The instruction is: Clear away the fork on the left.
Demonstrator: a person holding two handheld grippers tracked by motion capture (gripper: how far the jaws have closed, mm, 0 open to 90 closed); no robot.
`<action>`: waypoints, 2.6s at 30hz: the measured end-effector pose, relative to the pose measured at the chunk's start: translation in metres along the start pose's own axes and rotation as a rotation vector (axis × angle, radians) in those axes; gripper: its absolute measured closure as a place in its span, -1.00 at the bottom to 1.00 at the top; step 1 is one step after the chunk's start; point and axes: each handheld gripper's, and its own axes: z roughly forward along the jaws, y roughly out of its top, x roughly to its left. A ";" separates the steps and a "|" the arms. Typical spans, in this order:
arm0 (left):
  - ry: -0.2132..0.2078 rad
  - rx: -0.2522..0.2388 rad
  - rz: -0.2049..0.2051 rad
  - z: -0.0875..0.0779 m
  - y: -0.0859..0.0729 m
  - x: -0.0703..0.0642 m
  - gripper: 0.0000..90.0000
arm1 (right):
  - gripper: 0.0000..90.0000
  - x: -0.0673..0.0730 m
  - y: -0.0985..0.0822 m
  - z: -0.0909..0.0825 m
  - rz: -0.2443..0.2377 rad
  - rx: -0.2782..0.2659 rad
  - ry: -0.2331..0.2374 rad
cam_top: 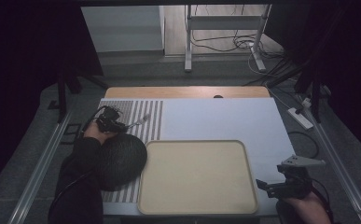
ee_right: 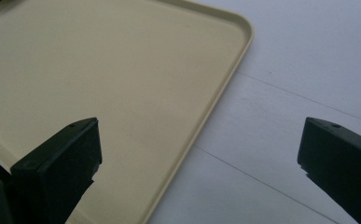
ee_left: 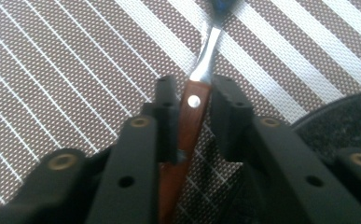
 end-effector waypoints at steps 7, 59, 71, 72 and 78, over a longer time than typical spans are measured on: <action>0.009 -0.006 0.039 0.000 -0.001 -0.001 0.74 | -1.00 0.000 0.000 0.000 -0.002 -0.001 0.001; -0.012 -0.143 -0.140 -0.066 -0.038 -0.080 0.74 | -1.00 0.000 0.000 -0.001 0.000 -0.007 0.009; -0.036 -0.130 -0.175 -0.069 -0.053 -0.112 0.74 | -1.00 0.001 0.000 -0.001 -0.005 -0.006 0.005; -0.032 -0.133 -0.173 -0.070 -0.054 -0.115 0.74 | -1.00 0.001 0.000 -0.001 -0.007 -0.005 0.004; -0.019 -0.130 -0.174 -0.071 -0.060 -0.135 0.74 | -1.00 0.001 0.000 -0.001 -0.009 -0.006 0.006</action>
